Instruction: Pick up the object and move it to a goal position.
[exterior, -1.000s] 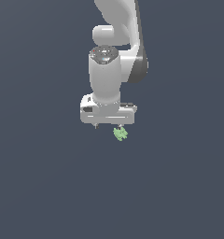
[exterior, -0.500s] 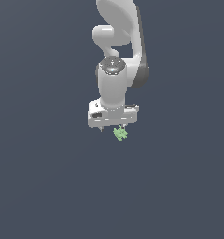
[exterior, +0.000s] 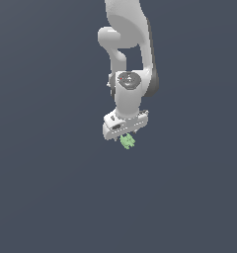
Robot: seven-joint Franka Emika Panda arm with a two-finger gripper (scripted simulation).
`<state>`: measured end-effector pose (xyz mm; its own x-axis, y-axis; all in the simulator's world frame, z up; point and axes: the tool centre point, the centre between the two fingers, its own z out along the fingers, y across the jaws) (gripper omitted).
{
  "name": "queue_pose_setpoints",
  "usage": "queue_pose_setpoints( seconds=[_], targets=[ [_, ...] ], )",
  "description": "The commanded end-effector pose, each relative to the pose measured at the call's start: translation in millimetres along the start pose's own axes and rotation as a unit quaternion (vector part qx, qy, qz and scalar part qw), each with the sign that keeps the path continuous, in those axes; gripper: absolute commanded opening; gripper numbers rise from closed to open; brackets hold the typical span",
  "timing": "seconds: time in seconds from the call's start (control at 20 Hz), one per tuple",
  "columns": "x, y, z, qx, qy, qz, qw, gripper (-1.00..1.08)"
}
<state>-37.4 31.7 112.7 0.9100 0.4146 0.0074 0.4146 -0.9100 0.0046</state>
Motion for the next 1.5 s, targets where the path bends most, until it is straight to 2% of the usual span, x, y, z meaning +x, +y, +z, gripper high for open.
queue_pose_setpoints(
  seconds=[0.0, 0.4, 0.75, 1.2, 1.45],
  targets=[
    [-3.8, -7.7, 8.0, 0.001, -0.001, -0.028, 0.9996, 1.00],
    [-10.5, -20.5, 20.8, 0.002, -0.003, -0.073, 0.9973, 1.00],
    [-10.7, -20.6, 26.1, 0.003, -0.004, -0.072, 0.9974, 1.00],
    [-12.1, -21.6, 64.5, 0.003, -0.004, -0.074, 0.9972, 1.00],
    [-11.6, -21.3, 71.4, 0.003, -0.003, -0.075, 0.9972, 1.00]
  ],
)
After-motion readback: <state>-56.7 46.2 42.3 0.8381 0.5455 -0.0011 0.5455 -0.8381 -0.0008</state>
